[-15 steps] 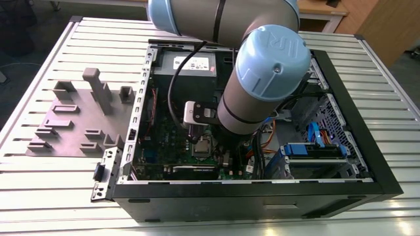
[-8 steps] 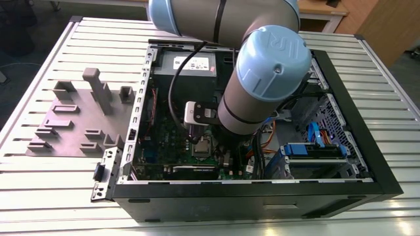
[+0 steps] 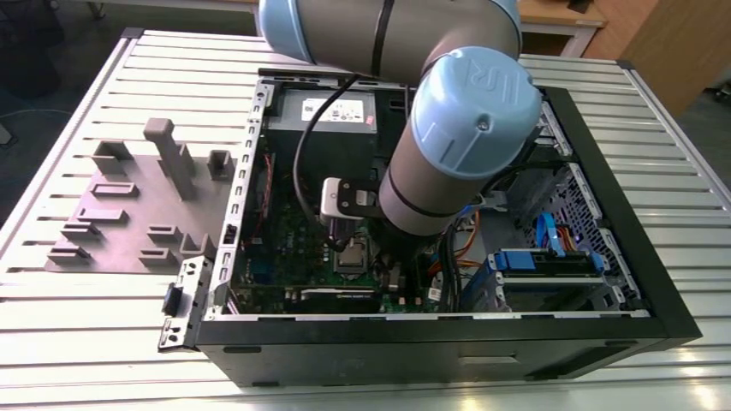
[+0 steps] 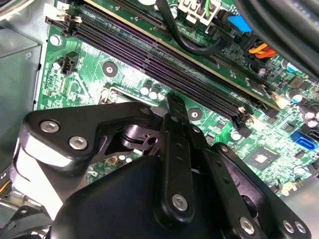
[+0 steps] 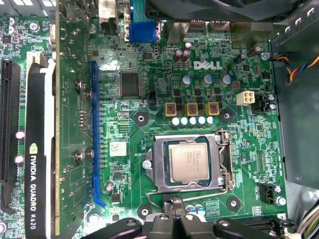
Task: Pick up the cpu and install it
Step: 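Install the first cpu locking lever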
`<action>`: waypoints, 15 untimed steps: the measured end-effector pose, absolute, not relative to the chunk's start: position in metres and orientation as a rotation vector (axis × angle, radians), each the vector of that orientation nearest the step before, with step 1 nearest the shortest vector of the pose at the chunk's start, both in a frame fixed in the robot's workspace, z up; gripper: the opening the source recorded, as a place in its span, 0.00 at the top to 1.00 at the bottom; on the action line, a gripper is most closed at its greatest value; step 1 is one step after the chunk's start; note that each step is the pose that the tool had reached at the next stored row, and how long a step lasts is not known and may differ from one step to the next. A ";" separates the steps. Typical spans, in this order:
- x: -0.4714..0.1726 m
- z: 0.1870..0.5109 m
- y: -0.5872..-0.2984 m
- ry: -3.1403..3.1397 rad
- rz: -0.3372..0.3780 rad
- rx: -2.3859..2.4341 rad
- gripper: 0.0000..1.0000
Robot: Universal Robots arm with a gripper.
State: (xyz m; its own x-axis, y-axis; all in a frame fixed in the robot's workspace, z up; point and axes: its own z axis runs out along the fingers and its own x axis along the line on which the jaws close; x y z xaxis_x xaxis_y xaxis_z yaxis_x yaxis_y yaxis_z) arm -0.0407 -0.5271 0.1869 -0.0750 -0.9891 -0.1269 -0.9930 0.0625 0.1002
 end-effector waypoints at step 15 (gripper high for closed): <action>-0.046 0.190 -0.527 2.271 0.251 -2.119 0.89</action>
